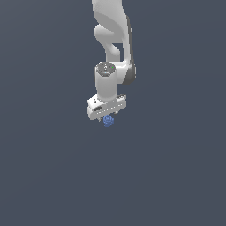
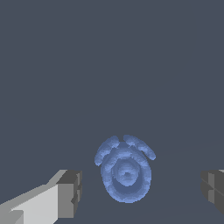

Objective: Pick up the object and move it to a goal position.

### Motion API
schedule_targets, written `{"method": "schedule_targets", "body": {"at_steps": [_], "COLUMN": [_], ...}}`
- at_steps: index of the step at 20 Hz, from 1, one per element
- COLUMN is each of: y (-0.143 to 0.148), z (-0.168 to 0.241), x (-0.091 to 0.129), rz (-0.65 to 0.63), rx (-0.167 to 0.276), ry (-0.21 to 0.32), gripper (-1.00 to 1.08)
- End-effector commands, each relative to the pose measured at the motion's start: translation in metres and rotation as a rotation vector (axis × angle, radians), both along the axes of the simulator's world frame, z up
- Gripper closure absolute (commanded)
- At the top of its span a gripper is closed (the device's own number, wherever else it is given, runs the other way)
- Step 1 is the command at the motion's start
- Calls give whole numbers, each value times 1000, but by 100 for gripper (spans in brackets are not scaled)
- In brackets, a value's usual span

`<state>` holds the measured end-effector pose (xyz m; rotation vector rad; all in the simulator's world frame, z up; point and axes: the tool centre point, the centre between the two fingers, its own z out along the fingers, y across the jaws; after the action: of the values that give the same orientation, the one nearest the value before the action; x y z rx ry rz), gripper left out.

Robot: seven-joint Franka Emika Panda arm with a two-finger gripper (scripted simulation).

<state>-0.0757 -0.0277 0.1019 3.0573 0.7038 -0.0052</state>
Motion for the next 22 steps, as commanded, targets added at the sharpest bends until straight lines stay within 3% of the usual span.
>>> {"method": "schedule_targets", "body": {"at_steps": [1,14,22], "y": [-1,-3,-2], "z": [-5,-14,-45], "x": [-7,-16,-18], "rz": [38,88,92], "rx": [2,5,5], "ry": [-1,-2,-2], "gripper": [-92,-92,-92]}}
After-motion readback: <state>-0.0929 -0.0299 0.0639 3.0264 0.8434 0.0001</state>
